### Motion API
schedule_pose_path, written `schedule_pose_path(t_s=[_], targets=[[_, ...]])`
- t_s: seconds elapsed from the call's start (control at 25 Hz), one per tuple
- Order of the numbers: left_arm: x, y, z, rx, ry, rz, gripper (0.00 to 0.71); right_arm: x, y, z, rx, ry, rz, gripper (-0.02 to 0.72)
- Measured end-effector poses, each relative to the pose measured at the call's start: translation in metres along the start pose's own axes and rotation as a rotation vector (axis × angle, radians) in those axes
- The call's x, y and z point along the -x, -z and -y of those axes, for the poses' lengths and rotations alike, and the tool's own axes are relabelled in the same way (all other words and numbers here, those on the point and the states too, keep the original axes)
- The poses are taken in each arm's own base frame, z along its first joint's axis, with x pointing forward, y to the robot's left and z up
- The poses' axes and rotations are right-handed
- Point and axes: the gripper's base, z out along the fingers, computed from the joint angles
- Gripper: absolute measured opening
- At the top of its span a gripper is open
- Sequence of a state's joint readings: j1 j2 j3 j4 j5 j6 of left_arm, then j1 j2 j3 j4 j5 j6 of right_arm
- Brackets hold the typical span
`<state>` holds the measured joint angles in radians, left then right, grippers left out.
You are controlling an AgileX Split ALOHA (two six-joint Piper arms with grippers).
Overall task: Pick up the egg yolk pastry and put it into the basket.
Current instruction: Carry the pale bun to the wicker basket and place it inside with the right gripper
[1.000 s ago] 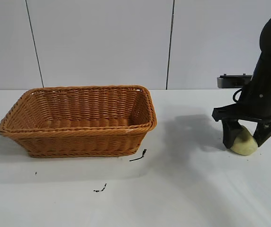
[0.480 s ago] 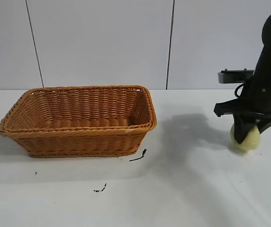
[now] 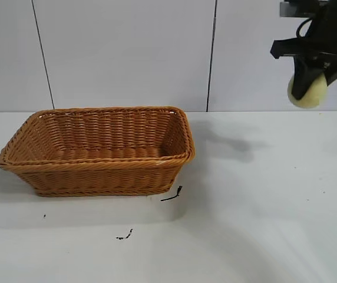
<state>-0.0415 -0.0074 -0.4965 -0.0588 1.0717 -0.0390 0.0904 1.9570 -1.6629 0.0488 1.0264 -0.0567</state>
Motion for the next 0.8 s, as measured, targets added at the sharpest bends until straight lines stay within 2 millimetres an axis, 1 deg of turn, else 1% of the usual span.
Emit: schedule_pose_path(t_s=[0.08,0.2,0.36,0.52,0.6,0.72,0.8], targets=[[0.0,0.0,0.0,0.0,0.0,0.0,0.695,0.008,0.006,-0.016,0.012,0.036,0.032,0.172],[0.0,0.0,0.0,0.0,0.0,0.0,0.695,0.019,0.013,-0.049,0.039,0.108,0.077,0.172],[0.0,0.0,0.0,0.0,0.0,0.0,0.695,0.026,0.018,-0.106,0.091,0.224,0.097,0.172],[0.0,0.0,0.0,0.0,0.0,0.0,0.695,0.025,0.017,-0.167,0.148,0.329,0.122,0.172],[0.0,0.0,0.0,0.0,0.0,0.0,0.695,0.021,0.015,-0.197,0.175,0.384,0.128,0.172],[0.0,0.0,0.0,0.0,0.0,0.0,0.695,0.014,0.007,-0.235,0.207,0.445,0.128,0.172],[0.0,0.0,0.0,0.0,0.0,0.0,0.695,0.009,-0.003,-0.254,0.221,0.473,0.119,0.172]])
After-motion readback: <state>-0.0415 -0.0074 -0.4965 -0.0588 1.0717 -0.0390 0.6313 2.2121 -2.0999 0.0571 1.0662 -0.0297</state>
